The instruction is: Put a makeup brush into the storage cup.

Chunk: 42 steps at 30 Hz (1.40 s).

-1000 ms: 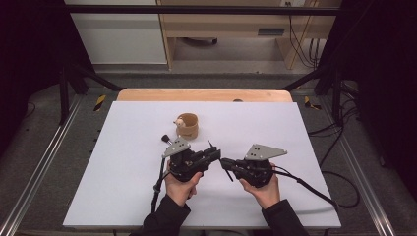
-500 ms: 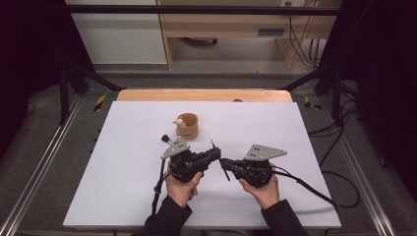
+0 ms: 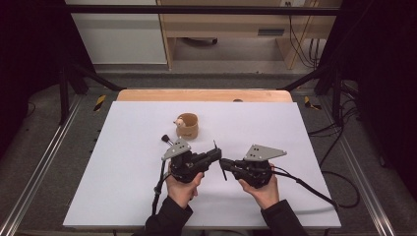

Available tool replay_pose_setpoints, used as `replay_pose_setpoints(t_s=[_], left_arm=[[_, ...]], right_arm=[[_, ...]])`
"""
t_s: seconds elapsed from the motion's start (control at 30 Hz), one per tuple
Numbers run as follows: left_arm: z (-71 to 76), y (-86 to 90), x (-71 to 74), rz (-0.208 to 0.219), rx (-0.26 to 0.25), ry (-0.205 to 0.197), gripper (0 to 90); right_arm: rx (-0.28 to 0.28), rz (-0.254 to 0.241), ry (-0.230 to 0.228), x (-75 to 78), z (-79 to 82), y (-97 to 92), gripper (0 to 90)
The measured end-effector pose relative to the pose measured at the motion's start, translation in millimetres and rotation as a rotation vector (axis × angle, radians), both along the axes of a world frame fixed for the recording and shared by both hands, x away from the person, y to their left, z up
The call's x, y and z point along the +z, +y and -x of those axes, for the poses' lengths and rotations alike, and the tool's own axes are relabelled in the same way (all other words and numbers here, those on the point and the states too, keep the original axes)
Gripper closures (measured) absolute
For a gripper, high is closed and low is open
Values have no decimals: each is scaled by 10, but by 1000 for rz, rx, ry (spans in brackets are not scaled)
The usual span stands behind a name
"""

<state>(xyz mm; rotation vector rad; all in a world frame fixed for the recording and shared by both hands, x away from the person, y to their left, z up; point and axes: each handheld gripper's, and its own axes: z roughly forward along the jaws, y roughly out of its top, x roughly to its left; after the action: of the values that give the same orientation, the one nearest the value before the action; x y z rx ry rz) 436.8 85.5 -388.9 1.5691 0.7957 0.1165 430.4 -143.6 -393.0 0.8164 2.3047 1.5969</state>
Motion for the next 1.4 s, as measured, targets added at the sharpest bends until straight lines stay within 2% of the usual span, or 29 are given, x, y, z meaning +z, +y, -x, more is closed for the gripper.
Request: replay_pose_setpoints(t_s=[0.1,0.2,0.47,0.6,0.73,0.93,1.1,1.4], left_arm=[[12,1,15,-10,2,-15,854],[20,13,36,-21,12,-34,854],[32,96,107,-69,42,-79,853],[32,145,131,-86,53,-92,853],[42,189,162,-104,68,-111,853],[48,270,218,-126,84,-128,852],[32,351,269,-146,96,-133,852],[-13,479,387,-179,124,-145,851]], right_arm=[[3,-4,-4,2,0,-2,847],[0,-8,-12,1,2,-3,800],[-35,-5,-37,29,11,-42,633],[-74,-9,-45,35,-2,-81,503],[-132,19,-52,32,-17,-113,366],[-172,12,-33,-6,-55,-205,273],[-199,27,-31,-14,-61,-260,192],[-278,18,-31,-21,-67,-385,112]])
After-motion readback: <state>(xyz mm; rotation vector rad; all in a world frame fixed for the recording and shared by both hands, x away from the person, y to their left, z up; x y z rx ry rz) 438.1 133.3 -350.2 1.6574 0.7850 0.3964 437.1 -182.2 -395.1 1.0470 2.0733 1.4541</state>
